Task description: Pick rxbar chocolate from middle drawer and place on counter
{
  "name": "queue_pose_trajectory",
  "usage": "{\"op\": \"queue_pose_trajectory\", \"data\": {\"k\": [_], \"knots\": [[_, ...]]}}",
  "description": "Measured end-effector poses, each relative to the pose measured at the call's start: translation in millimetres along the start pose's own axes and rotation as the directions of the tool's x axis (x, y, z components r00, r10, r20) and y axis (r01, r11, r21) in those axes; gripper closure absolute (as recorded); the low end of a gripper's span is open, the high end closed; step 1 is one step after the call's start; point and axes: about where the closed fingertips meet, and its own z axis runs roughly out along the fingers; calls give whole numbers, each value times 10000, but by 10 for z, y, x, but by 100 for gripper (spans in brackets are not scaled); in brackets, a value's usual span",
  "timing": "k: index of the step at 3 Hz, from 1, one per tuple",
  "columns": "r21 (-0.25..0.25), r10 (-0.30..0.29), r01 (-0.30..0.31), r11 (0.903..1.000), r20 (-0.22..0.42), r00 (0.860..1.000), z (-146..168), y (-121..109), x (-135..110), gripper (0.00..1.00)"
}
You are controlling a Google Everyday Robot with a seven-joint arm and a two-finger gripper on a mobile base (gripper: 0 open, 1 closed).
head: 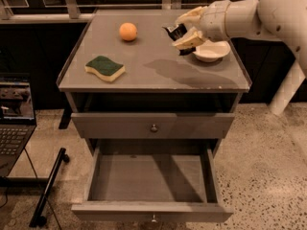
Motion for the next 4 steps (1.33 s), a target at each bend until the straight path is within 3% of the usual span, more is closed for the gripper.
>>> {"op": "queue_pose_trajectory", "data": {"k": [1, 2, 4], "knots": [[455, 1004, -992, 9940, -247, 9946, 38, -31, 401, 100], [740, 2120, -2081, 9753, -489, 9761, 100, 70, 799, 100], [763, 2232, -2192, 9727, -480, 9736, 113, 72, 812, 59]]}}
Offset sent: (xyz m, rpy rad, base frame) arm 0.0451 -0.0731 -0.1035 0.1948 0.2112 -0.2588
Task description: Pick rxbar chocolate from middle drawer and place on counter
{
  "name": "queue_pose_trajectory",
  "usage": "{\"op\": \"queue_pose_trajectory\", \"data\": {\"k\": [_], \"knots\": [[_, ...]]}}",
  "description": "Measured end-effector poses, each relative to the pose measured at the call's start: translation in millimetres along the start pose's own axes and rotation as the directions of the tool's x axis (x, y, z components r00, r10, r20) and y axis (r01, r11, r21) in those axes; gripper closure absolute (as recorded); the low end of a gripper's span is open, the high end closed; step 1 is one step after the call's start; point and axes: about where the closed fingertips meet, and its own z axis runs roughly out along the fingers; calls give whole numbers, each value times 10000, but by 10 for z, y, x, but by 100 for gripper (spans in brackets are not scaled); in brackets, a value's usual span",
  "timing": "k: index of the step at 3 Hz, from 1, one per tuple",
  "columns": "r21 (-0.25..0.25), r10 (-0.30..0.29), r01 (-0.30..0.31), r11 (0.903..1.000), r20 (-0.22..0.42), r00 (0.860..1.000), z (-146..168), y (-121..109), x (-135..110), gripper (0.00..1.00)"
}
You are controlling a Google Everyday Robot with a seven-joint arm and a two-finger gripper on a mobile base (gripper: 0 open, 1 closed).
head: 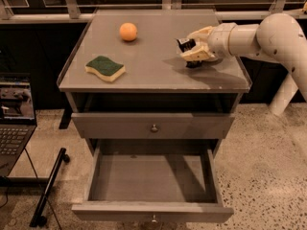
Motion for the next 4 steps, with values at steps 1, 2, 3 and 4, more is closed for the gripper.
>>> {"op": "queue_pose_trajectory", "data": {"k": [1, 2, 3, 4], "knots": [[0, 0, 0, 10000, 0, 10000, 0, 0, 0, 36], [-1, 0, 0, 10000, 0, 10000, 1, 0, 0, 13], [-1, 0, 0, 10000, 1, 10000, 1, 1, 0, 0], [-2, 0, 0, 10000, 1, 10000, 1, 1, 0, 0]]}}
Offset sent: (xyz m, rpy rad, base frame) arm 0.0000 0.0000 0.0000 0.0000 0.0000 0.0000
